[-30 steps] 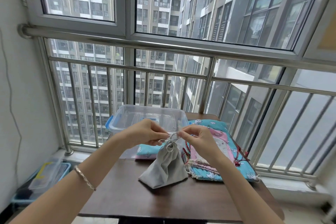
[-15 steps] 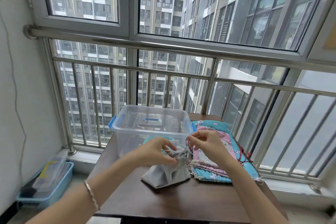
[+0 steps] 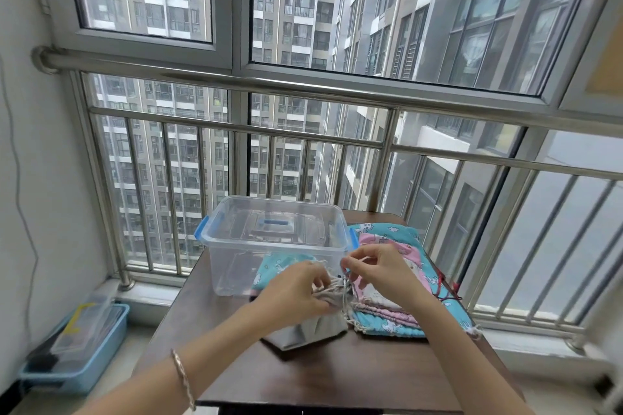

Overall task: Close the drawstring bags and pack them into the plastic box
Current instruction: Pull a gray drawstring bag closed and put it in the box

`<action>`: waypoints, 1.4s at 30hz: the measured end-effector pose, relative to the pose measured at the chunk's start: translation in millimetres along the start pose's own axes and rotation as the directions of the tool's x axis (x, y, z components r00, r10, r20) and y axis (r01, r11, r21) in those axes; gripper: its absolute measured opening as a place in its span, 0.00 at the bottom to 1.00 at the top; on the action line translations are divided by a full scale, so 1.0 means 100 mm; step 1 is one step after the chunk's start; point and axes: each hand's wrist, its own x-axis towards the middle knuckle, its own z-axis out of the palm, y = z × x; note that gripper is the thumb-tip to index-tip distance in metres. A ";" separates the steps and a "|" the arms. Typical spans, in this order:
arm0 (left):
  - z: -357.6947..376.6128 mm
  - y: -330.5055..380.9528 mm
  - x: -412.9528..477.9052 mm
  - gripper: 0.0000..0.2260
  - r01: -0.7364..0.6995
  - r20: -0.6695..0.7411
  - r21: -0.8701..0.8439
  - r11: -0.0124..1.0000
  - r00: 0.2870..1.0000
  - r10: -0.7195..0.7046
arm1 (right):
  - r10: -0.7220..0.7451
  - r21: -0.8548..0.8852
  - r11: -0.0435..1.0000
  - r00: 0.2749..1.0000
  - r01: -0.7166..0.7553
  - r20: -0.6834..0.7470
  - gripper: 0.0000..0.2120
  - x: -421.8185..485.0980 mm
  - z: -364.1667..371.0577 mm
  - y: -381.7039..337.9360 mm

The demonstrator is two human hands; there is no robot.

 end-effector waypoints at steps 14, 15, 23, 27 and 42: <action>-0.30 -0.06 0.16 0.26 0.198 0.188 -0.558 0.806 0.976 -0.109 | 0.133 -0.087 0.988 0.988 -0.126 0.083 0.07 0.17 0.08 -0.50; -0.40 -0.06 0.15 0.26 0.226 0.234 -0.657 0.719 0.968 -0.090 | 0.108 -0.074 0.992 0.991 -0.103 0.079 0.07 0.21 0.06 -0.58; -0.89 -0.27 0.21 0.19 0.217 0.180 -0.811 0.543 0.976 -0.122 | -0.069 0.508 0.861 0.995 0.020 0.078 0.10 0.65 -0.09 -1.26; -1.15 -0.31 0.38 0.21 0.215 0.133 -0.871 0.443 0.969 -0.209 | -0.166 0.804 0.595 0.982 0.029 0.088 0.12 0.84 -0.12 -1.48; -1.41 -0.84 0.90 0.28 0.492 0.441 -0.731 0.472 0.870 -0.223 | 0.126 -0.313 0.944 0.991 -0.107 0.040 0.09 1.40 -0.26 -0.72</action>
